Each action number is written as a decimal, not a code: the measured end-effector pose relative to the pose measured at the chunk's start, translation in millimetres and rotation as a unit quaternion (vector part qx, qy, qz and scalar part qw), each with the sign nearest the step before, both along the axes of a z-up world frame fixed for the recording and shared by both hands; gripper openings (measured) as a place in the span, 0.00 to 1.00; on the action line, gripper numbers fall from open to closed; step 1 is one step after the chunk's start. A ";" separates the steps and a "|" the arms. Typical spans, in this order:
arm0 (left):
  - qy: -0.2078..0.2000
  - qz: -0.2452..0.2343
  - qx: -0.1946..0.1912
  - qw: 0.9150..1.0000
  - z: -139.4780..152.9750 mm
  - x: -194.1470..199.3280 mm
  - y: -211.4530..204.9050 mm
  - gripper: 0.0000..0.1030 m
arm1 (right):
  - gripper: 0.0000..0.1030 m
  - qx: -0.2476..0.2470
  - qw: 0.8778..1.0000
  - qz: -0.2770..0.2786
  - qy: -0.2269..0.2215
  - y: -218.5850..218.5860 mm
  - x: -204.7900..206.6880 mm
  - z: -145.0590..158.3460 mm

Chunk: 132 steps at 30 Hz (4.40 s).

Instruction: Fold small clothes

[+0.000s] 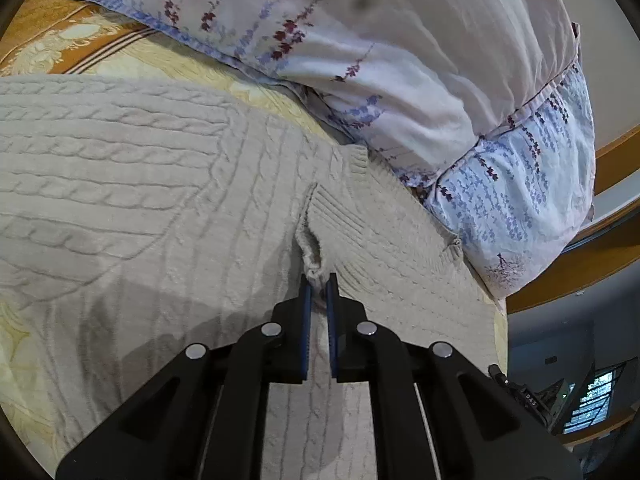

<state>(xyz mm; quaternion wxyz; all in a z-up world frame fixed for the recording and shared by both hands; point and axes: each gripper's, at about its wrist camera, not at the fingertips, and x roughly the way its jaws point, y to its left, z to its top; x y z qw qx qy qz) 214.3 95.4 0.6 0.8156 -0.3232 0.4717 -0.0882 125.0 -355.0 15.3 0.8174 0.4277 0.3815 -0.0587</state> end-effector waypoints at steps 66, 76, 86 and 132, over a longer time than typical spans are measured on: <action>-0.072 -0.088 -0.055 0.992 47.0 -4.4 -51.6 0.07 | 0.68 -0.095 0.987 0.130 -0.015 72.9 -27.8 39.8; -0.086 -0.129 -0.018 0.988 46.0 -51.8 -20.7 0.59 | 0.68 -0.170 0.951 0.254 -0.044 129.6 -1.4 74.7; -0.009 -0.024 0.033 0.999 10.6 -42.8 61.9 0.36 | 0.44 -0.313 0.822 0.456 -0.138 294.3 47.1 87.9; -0.009 -0.033 0.017 0.999 1.5 -47.8 62.9 0.46 | 0.39 -0.024 0.990 0.135 0.035 64.1 55.2 9.4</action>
